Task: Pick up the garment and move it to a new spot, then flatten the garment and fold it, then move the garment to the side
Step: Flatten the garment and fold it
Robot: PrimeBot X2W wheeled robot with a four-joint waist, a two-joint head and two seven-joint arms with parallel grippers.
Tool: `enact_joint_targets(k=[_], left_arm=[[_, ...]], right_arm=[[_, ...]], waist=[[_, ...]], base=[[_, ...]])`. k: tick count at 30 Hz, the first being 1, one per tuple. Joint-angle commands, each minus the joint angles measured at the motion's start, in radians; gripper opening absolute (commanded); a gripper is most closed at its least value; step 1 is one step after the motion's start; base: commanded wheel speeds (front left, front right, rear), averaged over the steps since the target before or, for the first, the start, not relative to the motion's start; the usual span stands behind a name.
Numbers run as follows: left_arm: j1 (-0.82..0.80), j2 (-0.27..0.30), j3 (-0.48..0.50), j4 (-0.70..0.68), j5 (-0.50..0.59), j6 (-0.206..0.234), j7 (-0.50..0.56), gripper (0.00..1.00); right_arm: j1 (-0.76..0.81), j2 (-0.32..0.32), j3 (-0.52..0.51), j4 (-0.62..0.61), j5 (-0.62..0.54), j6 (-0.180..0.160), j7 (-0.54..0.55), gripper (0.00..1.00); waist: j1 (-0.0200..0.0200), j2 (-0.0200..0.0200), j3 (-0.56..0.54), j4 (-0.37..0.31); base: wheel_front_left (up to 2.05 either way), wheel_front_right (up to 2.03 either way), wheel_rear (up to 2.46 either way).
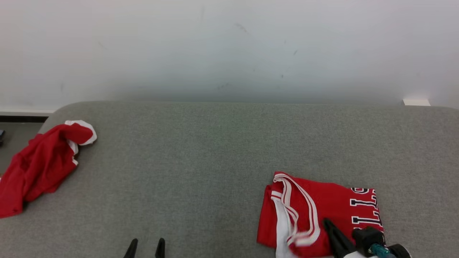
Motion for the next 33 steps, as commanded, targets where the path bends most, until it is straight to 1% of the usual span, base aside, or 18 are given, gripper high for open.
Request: enact_joint_targets(k=[1,6,9,14,18,19,20,21,24,27,29,33], left_arm=[[-0.01,0.003,0.003,0.002,0.006,0.0,0.0,1.0],[-0.008,0.003,0.0,0.002,0.002,0.003,0.0,1.0],[-0.004,0.003,-0.001,0.001,-0.002,0.004,0.0,1.0],[0.001,0.003,0.002,-0.002,-0.007,0.008,0.0,1.0],[0.002,0.003,0.011,-0.006,-0.008,0.01,0.0,1.0],[0.002,0.003,0.015,-0.006,-0.008,0.009,0.0,1.0],[0.002,0.004,0.02,-0.007,-0.006,0.01,0.0,1.0],[0.002,0.003,0.023,-0.008,-0.004,0.01,0.0,1.0],[0.006,0.003,0.037,-0.01,0.002,0.01,0.0,1.0],[0.011,0.003,0.043,-0.011,0.008,0.009,0.0,1.0],[0.012,0.003,0.044,-0.01,0.01,0.009,0.0,1.0],[0.009,0.003,0.038,-0.006,0.007,0.011,0.0,1.0]], right_arm=[[-0.013,0.002,0.037,0.008,0.014,-0.002,-0.008,0.0],[-0.025,0.008,0.195,0.003,0.1,-0.002,0.0,0.0],[-0.035,0.007,0.255,0.011,0.141,-0.002,0.013,0.0],[-0.058,0.007,0.283,0.024,0.17,-0.002,0.006,0.0],[-0.071,0.008,0.24,-0.004,0.147,-0.002,-0.023,0.0],[-0.07,0.008,0.217,-0.019,0.142,-0.002,-0.029,0.29],[-0.065,0.006,0.198,-0.042,0.131,-0.002,-0.035,0.51],[-0.058,-0.004,0.177,-0.069,0.121,-0.002,-0.037,1.0],[-0.019,-0.047,0.102,-0.158,0.084,-0.002,-0.044,1.0],[0.038,-0.075,0.011,-0.292,0.07,-0.002,-0.043,1.0],[0.085,-0.11,-0.046,-0.369,0.052,-0.003,-0.043,1.0],[0.18,-0.141,-0.128,-0.442,0.048,-0.002,-0.043,1.0]], waist=[[0.0,0.0,-0.001,0.003],[0.0,0.0,-0.006,0.006],[0.0,0.0,-0.009,0.004],[0.0,0.0,-0.012,-0.002],[0.0,0.0,-0.014,-0.014],[0.0,0.0,-0.015,-0.017],[0.0,0.0,-0.017,-0.021],[0.0,0.0,-0.019,-0.025],[0.0,0.0,-0.025,-0.036],[0.0,0.0,-0.032,-0.045],[0.0,0.0,-0.036,-0.049],[0.0,0.0,-0.041,-0.053]], base=[[0.0,0.0,0.0],[0.0,0.0,0.0],[0.0,0.0,0.0],[0.0,0.0,0.0],[0.0,0.0,0.0],[0.0,0.0,0.0],[0.0,0.0,0.0],[0.0,0.0,0.0],[0.0,0.0,0.0],[0.0,0.0,0.0],[0.0,0.0,0.0],[0.0,0.0,0.0]])
